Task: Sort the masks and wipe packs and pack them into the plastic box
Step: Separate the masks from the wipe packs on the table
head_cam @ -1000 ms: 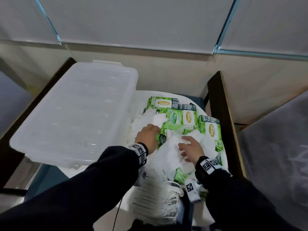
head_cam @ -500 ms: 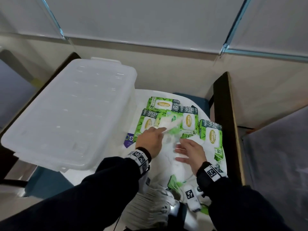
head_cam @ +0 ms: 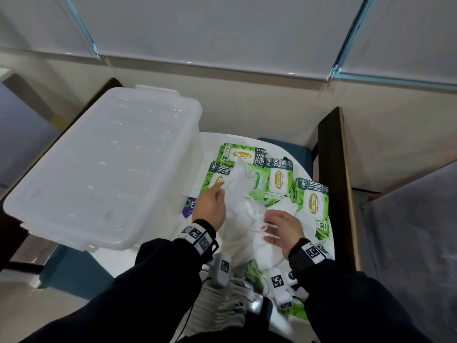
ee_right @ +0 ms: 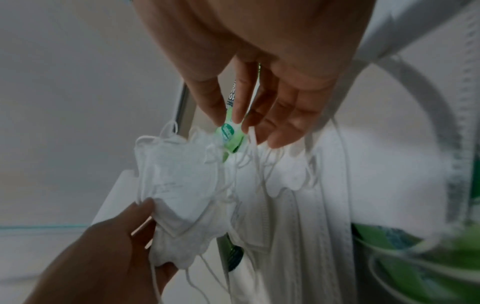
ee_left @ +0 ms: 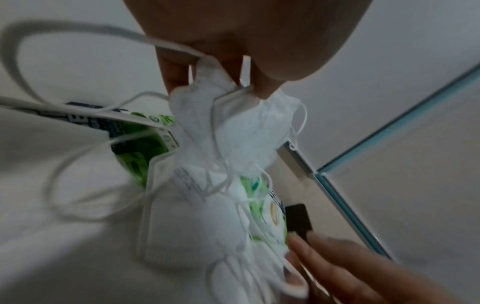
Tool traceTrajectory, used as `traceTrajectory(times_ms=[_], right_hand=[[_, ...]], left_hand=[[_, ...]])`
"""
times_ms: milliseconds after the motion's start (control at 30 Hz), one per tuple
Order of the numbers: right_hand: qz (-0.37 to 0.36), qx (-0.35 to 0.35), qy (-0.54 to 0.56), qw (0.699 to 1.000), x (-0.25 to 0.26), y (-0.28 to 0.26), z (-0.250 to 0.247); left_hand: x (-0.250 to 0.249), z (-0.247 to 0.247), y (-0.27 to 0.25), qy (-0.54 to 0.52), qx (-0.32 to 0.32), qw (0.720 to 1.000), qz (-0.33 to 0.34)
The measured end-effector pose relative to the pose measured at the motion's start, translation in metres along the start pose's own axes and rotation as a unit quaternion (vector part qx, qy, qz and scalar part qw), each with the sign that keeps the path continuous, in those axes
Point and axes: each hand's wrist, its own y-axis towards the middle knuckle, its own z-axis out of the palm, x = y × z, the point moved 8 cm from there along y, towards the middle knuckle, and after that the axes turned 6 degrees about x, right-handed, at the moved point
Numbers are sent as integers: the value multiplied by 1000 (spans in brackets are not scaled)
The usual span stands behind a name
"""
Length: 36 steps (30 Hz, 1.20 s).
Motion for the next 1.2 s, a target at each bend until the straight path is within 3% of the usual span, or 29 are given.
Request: traceTrajectory(times_ms=[133,267,400,467,500,567,667,733,833,1000,1067,1133,1200], right_hand=[[-39,-9,-73,996,10,6,6],[-109,-36,-228,967,31,23,24],[-34,13,-426,904,26,36,49],[-44,-2,-478,877,24,39,52],[-73,-13,-475,877,25,39,51],[-115,-31,-407,906,30,35,45],[-123,-47,-195,972,37,19,26],[-108,-35,-73,991,38,6,18],[-90,-25,25,995,40,-15,6],[-64,-1,67,996,24,-46,-3],[-74,49,104,991,15,-55,2],[-99,107,136,980,12,-67,13],[-133,149,112,974,11,-81,27]], left_hand=[[3,-25,10,-17,-73,997,1],[0,-37,6,-69,-97,993,-10],[1,-36,1,-114,-110,987,-14],[5,-39,-2,-146,-118,982,-30],[9,-40,-4,-168,-117,978,-41],[14,-41,-8,-198,-103,973,-58],[24,-39,-15,-250,-72,962,-85],[27,-34,-22,-302,-41,946,-113],[19,-26,-35,-364,19,923,-125],[-31,-19,-63,-408,179,895,-33],[-45,-18,-71,-420,232,877,-2],[-53,-22,-75,-389,246,887,35],[-51,-27,-75,-292,215,928,88]])
